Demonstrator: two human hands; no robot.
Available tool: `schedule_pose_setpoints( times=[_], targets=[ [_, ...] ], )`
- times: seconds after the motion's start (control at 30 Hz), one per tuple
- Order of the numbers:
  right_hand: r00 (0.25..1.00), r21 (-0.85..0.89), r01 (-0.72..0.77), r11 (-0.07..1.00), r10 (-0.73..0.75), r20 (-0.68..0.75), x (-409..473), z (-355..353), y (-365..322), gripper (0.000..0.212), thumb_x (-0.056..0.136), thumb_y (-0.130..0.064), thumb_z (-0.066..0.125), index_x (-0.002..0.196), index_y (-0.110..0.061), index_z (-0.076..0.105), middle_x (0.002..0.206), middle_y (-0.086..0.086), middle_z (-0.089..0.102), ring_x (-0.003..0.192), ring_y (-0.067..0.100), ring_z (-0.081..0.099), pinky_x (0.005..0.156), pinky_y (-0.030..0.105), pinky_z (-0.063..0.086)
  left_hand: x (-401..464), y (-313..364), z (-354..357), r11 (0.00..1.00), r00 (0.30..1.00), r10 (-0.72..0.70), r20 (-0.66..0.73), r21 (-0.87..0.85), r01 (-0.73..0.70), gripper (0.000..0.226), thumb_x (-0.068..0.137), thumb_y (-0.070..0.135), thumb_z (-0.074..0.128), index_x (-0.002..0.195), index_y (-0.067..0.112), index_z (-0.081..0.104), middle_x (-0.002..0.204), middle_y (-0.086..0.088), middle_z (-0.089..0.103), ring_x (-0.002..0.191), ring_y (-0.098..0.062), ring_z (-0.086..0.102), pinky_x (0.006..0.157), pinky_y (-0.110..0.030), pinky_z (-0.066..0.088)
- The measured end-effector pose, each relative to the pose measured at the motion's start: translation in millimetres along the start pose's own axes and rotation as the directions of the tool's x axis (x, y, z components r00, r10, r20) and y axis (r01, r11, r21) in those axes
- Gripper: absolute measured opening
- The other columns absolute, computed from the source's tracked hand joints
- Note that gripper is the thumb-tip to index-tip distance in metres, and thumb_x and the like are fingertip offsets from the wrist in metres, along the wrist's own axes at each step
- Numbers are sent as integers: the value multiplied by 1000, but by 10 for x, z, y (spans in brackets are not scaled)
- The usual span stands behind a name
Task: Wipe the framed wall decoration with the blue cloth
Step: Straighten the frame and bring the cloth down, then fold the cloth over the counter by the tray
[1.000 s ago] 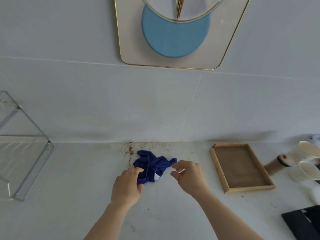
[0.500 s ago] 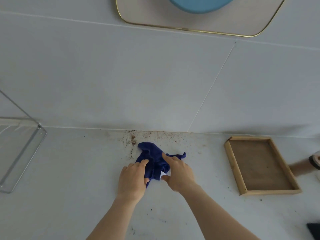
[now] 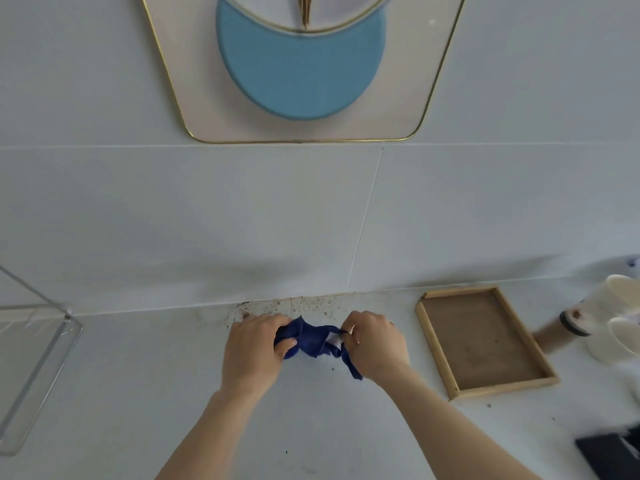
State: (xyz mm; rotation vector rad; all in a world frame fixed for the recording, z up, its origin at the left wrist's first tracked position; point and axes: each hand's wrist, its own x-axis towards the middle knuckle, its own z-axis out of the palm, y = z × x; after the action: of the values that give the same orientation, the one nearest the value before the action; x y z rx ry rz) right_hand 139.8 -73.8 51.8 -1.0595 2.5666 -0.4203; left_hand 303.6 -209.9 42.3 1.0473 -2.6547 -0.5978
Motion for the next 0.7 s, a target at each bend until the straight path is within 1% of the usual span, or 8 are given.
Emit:
schedule_pose_setpoints(
  times=[0.1,0.17,0.27,0.37,0.43,0.53,0.6,0.7],
  targets=[
    [998,46,-18,999,20,-61,-37,-404,122,19,96,-20,53,103,-25,70,105,-4,71,86,23,62,59,30,39,151,301,-190,999,997,46,-69,-11,-47,5,87,30,72,91,33,71,72,12,69,76,-20,61,74,-35,47],
    [994,76,-40,996,47,-98,-84,-660,241,18,96,-21,53,103,-26,69,103,-4,72,92,25,65,65,32,44,226,511,-295,997,994,66,-89,-22,-68,8,88,32,71,96,32,72,76,12,70,80,-21,60,77,-37,49],
    [987,115,-69,991,84,-137,-179,-994,465,15,94,-24,55,99,-28,68,94,-7,74,88,24,66,69,34,51,306,852,-379,993,989,101,-103,-48,-106,7,88,30,72,96,31,73,74,14,68,80,-21,60,78,-39,50],
    [979,168,-105,980,132,-156,-249,-1284,743,14,91,-25,57,97,-29,69,87,-9,71,83,22,64,64,32,47,358,1240,-365,988,985,136,-103,-62,-143,7,88,28,73,94,32,73,72,16,66,81,-21,59,77,-38,48],
    [971,205,-127,971,164,-174,-285,-1455,952,13,91,-24,58,96,-29,69,86,-9,70,81,22,63,62,30,45,377,1502,-305,985,987,137,-83,-97,-144,10,88,29,73,97,33,73,72,19,62,85,-20,60,79,-37,48],
    [961,245,-155,957,203,-186,-332,-1650,1302,10,91,-24,60,94,-29,68,91,-6,74,83,23,66,61,30,47,401,1867,-142,978,994,103,-33,-179,-107,22,88,34,75,107,37,66,85,19,68,93,-20,63,83,-39,53],
    [954,260,-167,951,222,-200,-357,-1736,1529,11,92,-24,60,97,-27,70,93,-4,74,85,24,67,61,31,47,412,2099,-3,975,996,91,1,-203,-88,27,87,34,76,108,36,58,93,17,71,91,-19,65,79,-37,54],
    [945,290,-174,941,242,-219,-366,-1794,1845,11,91,-24,62,97,-26,70,90,-4,71,87,25,67,66,33,52,411,2436,227,975,995,73,62,-215,-58,28,89,31,75,102,32,49,93,16,66,81,-14,65,66,-30,48]
  ],
)
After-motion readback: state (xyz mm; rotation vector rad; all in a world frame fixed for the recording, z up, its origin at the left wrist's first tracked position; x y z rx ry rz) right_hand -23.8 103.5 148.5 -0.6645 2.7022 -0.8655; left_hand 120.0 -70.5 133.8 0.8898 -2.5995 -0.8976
